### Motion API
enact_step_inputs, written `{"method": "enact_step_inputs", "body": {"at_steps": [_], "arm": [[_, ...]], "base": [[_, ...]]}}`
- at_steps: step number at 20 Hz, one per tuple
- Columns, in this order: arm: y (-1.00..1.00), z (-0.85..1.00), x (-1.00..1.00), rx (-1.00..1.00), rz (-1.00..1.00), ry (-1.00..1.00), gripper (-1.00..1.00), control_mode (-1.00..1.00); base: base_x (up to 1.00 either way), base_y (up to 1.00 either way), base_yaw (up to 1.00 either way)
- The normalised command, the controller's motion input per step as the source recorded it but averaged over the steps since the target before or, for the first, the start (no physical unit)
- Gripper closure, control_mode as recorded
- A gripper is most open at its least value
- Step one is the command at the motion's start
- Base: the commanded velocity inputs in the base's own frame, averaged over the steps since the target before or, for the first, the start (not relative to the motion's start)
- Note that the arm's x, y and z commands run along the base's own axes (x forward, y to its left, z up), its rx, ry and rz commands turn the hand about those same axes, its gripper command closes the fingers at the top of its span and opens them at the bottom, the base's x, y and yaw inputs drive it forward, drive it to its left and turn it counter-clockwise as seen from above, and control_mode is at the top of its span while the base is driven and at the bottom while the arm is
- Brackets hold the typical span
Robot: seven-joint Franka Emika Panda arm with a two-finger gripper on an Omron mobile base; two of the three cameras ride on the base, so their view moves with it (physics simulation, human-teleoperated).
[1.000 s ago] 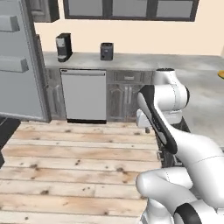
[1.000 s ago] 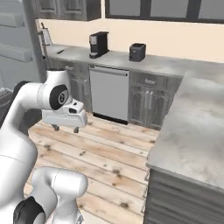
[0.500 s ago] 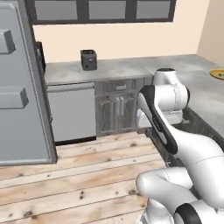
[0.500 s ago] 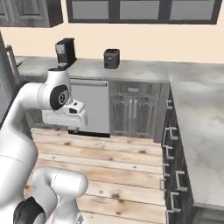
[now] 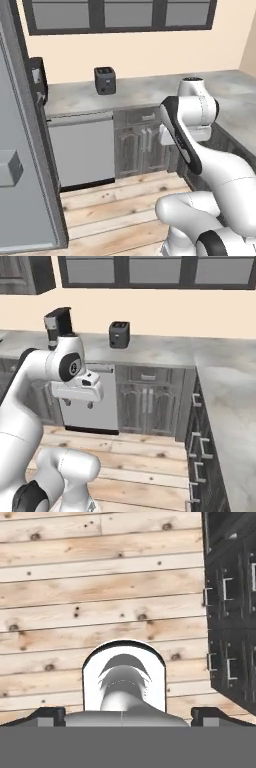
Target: Retrieve the butter from the fridge and place it on a plate on the dining table. Then retrieve the butter knife by the fridge and place it near the plate.
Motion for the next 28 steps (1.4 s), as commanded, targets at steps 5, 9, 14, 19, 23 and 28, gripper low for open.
{"method": "enact_step_inputs", "body": {"at_steps": [5,9,14,19,23,28], "arm": [[0.00,0.00,0.00,0.00,0.00,0.00,-1.00,1.00],[0.00,0.00,0.00,0.00,0.00,0.00,-1.00,1.00],[0.00,0.00,0.00,0.00,0.00,0.00,-1.00,1.00],[0.00,0.00,0.00,0.00,0.00,0.00,-1.00,1.00],[0.00,0.00,0.00,0.00,0.00,0.00,-1.00,1.00],[0.00,0.00,0.00,0.00,0.00,0.00,-1.00,1.00]], "base": [[0.98,-0.17,0.13],[0.88,-0.38,0.38],[0.89,-0.36,0.38],[0.96,-0.07,0.24],[0.86,0.22,0.00],[0.39,0.93,-0.17]]}}
